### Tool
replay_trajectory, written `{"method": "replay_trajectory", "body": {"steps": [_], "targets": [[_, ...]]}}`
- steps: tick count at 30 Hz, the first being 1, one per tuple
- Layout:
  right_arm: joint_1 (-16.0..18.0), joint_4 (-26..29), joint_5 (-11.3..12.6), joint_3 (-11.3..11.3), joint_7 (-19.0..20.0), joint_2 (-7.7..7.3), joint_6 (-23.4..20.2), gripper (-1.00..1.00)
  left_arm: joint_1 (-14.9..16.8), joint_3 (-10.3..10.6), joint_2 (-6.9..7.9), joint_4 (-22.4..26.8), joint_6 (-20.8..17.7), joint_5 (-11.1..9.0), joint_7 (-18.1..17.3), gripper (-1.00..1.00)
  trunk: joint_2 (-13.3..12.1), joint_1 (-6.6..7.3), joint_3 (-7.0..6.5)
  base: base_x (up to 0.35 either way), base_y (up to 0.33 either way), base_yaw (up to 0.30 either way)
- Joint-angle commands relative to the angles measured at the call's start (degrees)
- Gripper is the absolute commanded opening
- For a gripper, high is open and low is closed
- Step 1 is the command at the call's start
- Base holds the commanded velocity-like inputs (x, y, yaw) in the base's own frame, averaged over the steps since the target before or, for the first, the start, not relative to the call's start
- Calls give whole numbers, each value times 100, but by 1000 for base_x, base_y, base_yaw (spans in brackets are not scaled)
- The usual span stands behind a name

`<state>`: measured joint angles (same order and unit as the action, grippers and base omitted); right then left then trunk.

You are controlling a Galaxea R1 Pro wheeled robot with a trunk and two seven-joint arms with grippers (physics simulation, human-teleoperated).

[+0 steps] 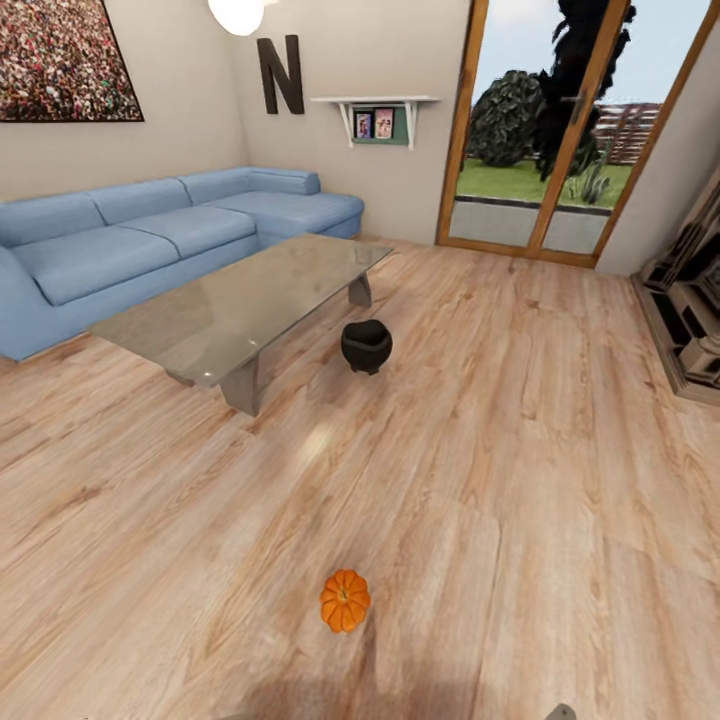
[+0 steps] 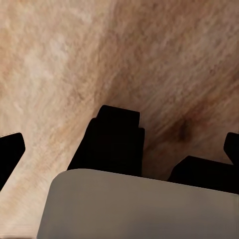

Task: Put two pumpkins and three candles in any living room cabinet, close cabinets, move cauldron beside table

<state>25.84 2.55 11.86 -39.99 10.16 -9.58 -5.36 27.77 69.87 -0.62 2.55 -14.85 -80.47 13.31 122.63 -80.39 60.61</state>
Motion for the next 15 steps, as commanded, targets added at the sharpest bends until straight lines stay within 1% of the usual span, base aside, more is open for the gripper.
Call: {"method": "replay_trajectory", "body": {"steps": [1, 4, 9, 11, 12, 15], "targets": [[0, 0, -1, 0, -1, 0, 0, 100, 0, 0, 0, 0, 0, -2, -2, 100, 0, 0, 0, 0, 0, 96], [0, 0, -17, -6, -5, 0, 45, 100, 0, 0, 1, 0, 0, -3, -4, 100, 0, 0, 0, 0, 0, 42], [0, 0, -63, -8, -7, 150, 321, 100, 0, 0, 1, 0, 0, -4, -4, 100, 0, 0, 0, 0, 0, 6], [0, 0, -54, -8, -5, 157, 384, 100, 0, 0, 1, 0, 0, -4, -10, 100, 0, 0, 0, 0, 0, 1], [0, 0, -14, -9, 1, 172, 518, 100, 0, 0, -6, 7, 0, -4, -19, 100, 0, 0, 0, 0, 0, 0], [0, -7, -3, -9, 3, 182, 542, 100, 0, 0, -9, 16, 0, -13, -22, 100, 0, 0, 0, 0, 0, 0]]}}
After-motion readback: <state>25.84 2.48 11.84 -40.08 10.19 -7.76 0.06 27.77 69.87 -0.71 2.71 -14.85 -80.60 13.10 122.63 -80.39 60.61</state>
